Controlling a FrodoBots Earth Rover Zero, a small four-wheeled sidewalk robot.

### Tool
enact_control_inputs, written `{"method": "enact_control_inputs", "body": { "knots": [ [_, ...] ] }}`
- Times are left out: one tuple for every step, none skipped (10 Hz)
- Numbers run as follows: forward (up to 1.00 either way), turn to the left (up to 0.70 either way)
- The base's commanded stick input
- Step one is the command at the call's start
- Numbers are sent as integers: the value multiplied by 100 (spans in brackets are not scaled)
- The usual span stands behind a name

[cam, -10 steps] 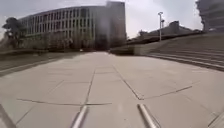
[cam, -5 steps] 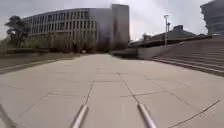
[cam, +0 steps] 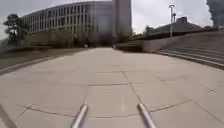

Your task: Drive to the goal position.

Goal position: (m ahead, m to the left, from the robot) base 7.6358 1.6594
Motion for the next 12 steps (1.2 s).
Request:
{"method": "enact_control_inputs", "body": {
  "knots": [
    [100,0],
    [100,0],
    [100,0],
    [100,0],
    [100,0],
    [100,0],
    [100,0],
    [100,0],
    [100,0],
    [100,0],
    [100,0],
    [100,0]
  ]
}}
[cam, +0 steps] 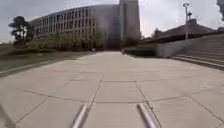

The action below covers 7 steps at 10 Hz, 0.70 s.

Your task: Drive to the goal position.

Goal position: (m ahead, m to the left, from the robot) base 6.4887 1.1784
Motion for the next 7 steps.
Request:
{"method": "enact_control_inputs", "body": {
  "knots": [
    [100,0],
    [100,0],
    [100,0],
    [100,0],
    [100,0],
    [100,0],
    [100,0]
  ]
}}
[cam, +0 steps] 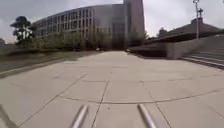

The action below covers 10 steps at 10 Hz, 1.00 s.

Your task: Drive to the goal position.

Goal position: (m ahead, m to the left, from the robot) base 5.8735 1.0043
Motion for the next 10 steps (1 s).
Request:
{"method": "enact_control_inputs", "body": {
  "knots": [
    [100,0],
    [100,0],
    [100,0],
    [100,0],
    [100,0],
    [100,0],
    [100,0],
    [100,0],
    [100,0],
    [100,0]
  ]
}}
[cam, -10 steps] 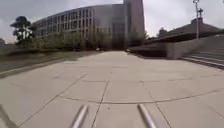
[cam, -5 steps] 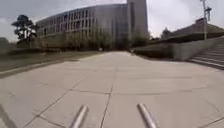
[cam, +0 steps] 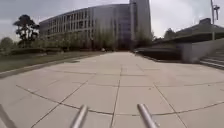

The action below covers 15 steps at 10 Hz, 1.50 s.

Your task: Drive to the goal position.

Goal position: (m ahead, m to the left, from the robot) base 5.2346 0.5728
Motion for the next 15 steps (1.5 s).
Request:
{"method": "enact_control_inputs", "body": {
  "knots": [
    [100,-18],
    [100,-27],
    [100,-27],
    [100,-27],
    [100,-27],
    [100,-27],
    [100,-27],
    [100,-27],
    [100,-27],
    [100,-27],
    [100,-27],
    [100,-27],
    [100,-27],
    [100,-27],
    [100,-27]
  ]
}}
